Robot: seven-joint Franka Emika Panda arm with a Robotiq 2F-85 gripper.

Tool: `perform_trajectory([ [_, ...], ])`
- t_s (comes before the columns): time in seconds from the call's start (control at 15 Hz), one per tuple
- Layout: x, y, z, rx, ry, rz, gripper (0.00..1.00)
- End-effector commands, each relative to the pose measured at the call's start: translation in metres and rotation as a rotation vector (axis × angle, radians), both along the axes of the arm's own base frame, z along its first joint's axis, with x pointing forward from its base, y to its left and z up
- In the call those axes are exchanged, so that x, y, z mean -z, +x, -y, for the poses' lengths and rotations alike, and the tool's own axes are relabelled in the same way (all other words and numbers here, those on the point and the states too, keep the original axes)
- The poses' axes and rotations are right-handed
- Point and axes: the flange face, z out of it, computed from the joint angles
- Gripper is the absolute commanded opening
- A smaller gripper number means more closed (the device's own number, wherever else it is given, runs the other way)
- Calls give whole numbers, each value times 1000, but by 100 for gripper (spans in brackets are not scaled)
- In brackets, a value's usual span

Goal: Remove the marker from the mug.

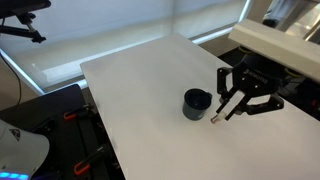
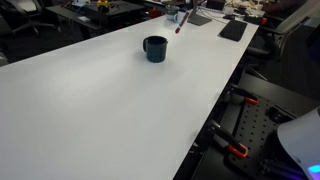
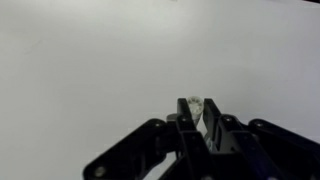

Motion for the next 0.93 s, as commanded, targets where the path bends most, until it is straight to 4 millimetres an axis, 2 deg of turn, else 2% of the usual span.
perform_trajectory([
  [0.0, 9, -30, 3, 16, -12, 11, 5],
  [0.47, 52, -68, 13, 17, 23, 8, 5],
  [0.87, 83, -84, 3, -20, 67, -4, 5],
])
